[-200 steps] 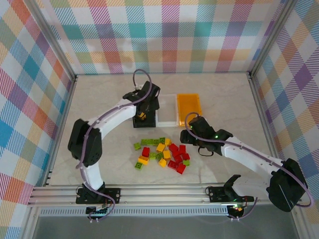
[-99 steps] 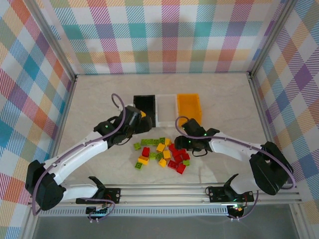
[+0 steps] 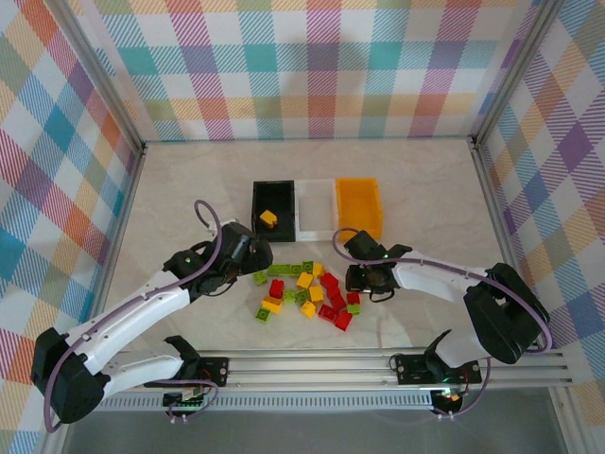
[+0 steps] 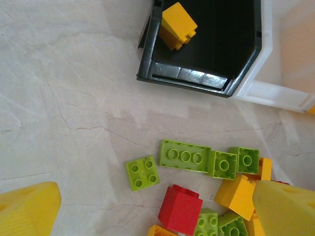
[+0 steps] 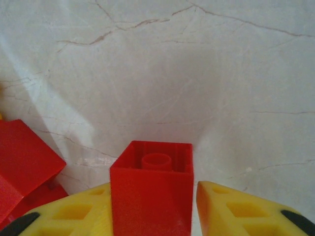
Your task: Sort the legos into containers by color
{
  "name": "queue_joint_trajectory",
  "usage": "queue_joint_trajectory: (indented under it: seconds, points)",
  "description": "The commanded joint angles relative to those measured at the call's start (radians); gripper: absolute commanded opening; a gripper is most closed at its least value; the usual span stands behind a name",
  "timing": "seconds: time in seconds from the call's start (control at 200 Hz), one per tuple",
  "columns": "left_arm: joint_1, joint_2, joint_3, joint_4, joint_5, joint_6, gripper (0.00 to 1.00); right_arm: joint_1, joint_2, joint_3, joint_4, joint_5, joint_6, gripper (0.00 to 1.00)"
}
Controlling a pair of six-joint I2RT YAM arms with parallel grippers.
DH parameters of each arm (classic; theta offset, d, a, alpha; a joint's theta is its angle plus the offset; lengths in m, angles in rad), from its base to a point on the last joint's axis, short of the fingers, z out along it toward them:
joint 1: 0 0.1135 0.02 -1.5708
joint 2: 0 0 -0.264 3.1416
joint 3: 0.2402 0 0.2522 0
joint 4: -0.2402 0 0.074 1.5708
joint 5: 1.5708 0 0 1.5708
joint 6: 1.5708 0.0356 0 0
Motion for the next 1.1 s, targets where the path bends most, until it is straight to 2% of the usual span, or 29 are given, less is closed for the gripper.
queue_joint_trajectory:
  seconds: [0.0,0.165,0.26,0.37,0.475,0.73,0.815,0.89,0.95,1.095]
  points:
    - [-0.004,0.008,-0.004,-0.013,-0.016,-0.004,1.0,-0.005,0.007,-0.011,0.034,0.017,-0.012,0.39]
    - [-0.004,0.005,0.0,-0.025,-0.027,0.007,1.0,-0.013,-0.036,0.023,0.023,0.037,-0.049,0.25]
    - [-0.004,-0.002,0.004,-0.039,-0.041,0.013,1.0,-0.04,-0.1,0.075,-0.013,0.05,-0.081,0.24]
    - [-0.004,-0.022,-0.006,-0.036,-0.049,0.013,1.0,-0.115,-0.125,0.179,-0.036,0.045,-0.123,0.25]
    - [-0.004,-0.046,-0.027,-0.025,-0.055,0.009,1.0,-0.174,-0.039,0.306,-0.019,0.043,-0.151,0.25]
    - [-0.004,-0.1,-0.065,-0.061,-0.055,-0.011,1.0,-0.244,0.253,0.551,0.022,0.074,-0.149,0.27]
    - [-0.004,-0.128,-0.076,-0.081,-0.051,-0.013,1.0,-0.252,0.313,0.609,0.013,0.08,-0.159,0.34]
    - [-0.004,-0.154,-0.088,-0.098,-0.052,-0.016,1.0,-0.253,0.338,0.646,-0.013,0.082,-0.163,0.52]
    - [-0.003,-0.173,-0.1,-0.102,-0.045,-0.016,1.0,-0.252,0.318,0.637,-0.006,0.064,-0.166,0.61]
    - [-0.004,-0.187,-0.115,-0.103,-0.029,-0.018,1.0,-0.208,0.198,0.548,-0.01,0.032,-0.184,0.71]
